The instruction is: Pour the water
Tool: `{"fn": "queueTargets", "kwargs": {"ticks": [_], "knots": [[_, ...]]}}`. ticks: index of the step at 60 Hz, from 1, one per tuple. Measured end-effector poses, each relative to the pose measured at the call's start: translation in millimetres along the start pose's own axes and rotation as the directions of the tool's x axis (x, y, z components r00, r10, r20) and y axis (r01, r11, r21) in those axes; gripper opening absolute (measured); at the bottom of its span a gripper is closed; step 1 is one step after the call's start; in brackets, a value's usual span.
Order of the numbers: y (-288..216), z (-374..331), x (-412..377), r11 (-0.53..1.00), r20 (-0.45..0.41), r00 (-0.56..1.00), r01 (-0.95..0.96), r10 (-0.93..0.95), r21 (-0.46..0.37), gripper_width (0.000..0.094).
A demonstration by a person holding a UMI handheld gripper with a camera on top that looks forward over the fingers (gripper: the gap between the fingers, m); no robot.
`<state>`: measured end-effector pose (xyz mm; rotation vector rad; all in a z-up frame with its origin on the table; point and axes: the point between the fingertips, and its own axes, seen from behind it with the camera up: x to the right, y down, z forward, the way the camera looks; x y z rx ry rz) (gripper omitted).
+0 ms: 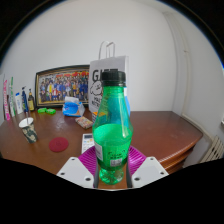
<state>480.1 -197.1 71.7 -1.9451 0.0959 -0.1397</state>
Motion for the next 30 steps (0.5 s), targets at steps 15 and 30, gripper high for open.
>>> {"fn": "queueTargets", "kwargs": {"ticks": [15,30], "knots": [[-46,-8,3,0.993,-0.096,0.989,0.115,-0.113,0.016,0.0371],[-143,-13,-37,0.877,-0.238,0.854,0.479,-0.462,0.018,0.0371]]}}
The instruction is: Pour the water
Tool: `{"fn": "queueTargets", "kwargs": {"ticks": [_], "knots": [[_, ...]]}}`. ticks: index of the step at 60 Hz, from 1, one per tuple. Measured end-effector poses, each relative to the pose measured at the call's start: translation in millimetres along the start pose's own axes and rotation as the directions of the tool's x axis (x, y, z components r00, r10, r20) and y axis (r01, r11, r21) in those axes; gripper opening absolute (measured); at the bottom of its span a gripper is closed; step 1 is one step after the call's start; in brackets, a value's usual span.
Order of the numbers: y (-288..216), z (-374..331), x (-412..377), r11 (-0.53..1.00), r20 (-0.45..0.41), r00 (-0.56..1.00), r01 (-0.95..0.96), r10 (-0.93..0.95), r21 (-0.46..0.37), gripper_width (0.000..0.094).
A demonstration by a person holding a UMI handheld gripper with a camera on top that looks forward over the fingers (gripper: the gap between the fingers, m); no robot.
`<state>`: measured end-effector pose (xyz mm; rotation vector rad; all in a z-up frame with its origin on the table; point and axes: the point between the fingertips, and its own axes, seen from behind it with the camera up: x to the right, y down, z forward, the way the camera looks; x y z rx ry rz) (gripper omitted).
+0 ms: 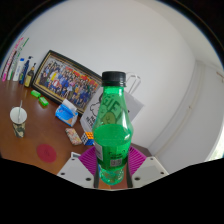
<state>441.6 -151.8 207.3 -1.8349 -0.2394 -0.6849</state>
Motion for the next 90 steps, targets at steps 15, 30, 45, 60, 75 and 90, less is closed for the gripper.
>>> {"fn": "queueTargets", "kwargs": {"ticks": [15,30,45,60,75,90], "knots": [[-104,4,-57,0.829,-0.142,0.825,0.557,-0.547,0.042,0.0371],[-127,8,-147,0.409,-0.207,0.399,0.913,-0.893,-0.003,0.0369],[-120,21,-181,0.028,-0.216,0.007,0.995,-0.976,-0.092,0.0369],[-112,24,-180,0.025,-0.162,0.007,0.993,-0.987,-0.113,0.0372],[-127,11,-169,0.502,-0.087,0.499,0.865,-0.862,-0.016,0.0371],[-142,2,-160,0.956,0.051,0.956,0.287,-0.290,0.053,0.0369]]}}
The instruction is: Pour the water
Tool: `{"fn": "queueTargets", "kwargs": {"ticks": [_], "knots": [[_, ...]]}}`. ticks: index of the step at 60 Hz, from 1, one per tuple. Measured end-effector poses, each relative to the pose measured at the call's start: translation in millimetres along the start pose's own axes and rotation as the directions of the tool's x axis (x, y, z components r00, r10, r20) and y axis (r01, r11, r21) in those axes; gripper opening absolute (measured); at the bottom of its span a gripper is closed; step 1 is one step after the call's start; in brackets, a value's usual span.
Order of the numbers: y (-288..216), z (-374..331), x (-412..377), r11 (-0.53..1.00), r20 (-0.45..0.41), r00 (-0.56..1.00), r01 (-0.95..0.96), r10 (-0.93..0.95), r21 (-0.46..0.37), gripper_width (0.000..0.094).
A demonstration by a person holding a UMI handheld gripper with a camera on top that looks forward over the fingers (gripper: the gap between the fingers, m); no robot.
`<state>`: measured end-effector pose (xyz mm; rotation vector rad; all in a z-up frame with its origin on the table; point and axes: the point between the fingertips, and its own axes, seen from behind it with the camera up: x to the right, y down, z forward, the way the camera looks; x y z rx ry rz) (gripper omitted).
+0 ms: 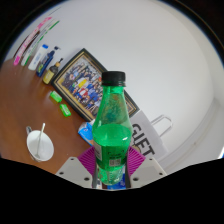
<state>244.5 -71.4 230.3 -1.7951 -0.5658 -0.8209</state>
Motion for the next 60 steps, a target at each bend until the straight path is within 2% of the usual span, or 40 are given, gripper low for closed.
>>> {"fn": "queueTargets", "kwargs": {"ticks": [8,17,32,39,41,48,57,60], "knots": [[16,13,-13,0.932,0.151,0.921,-0.361,0.361,-0.024,0.0372],[48,27,-36,0.808,0.188,0.788,-0.584,0.587,-0.074,0.0372],[91,50,-81,0.715,0.249,0.673,-0.682,0.696,-0.155,0.0372],[113,54,-100,0.694,0.237,0.654,-0.693,0.719,-0.197,0.0374],[111,54,-97,0.683,0.231,0.646,-0.711,0.728,-0.165,0.0377],[113,52,-98,0.683,0.221,0.649,-0.714,0.728,-0.156,0.0395],[114,48,-99,0.692,0.212,0.660,-0.703,0.720,-0.162,0.0504],[118,45,-101,0.688,0.202,0.658,-0.700,0.726,-0.191,0.0576]]}}
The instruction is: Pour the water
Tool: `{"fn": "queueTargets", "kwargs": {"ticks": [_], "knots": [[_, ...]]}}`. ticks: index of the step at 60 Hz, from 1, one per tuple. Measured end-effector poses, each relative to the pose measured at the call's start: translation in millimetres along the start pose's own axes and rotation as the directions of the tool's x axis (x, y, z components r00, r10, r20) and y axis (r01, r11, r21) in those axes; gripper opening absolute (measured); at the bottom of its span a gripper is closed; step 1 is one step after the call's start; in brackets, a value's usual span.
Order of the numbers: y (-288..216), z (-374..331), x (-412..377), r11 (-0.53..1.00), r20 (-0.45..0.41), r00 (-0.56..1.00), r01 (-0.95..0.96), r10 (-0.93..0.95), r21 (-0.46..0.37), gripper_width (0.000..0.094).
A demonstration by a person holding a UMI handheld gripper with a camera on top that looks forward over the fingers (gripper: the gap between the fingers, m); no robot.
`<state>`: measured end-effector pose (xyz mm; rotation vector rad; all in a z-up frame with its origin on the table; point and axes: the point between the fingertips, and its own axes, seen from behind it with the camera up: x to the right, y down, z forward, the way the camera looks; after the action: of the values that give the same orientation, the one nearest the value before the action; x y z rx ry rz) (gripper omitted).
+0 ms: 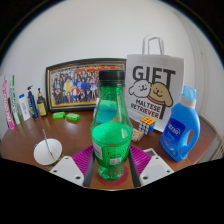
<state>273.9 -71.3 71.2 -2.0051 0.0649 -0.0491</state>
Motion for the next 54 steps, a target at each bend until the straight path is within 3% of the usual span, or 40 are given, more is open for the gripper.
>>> {"fn": "queueTargets", "kwargs": {"ticks": [5,7,30,54], "knots": [[2,-10,1,0.999,-0.019,1.000,-0.016,0.016,-0.030,0.0815],[2,-15,2,0.999,-0.029,0.999,-0.015,0.014,-0.039,0.0870],[7,-168,-42,0.972,-0.152,0.988,-0.055,0.020,-0.229,0.0852],[5,-293,-103,0.969,-0.164,0.985,0.002,-0.044,-0.246,0.0853]]}}
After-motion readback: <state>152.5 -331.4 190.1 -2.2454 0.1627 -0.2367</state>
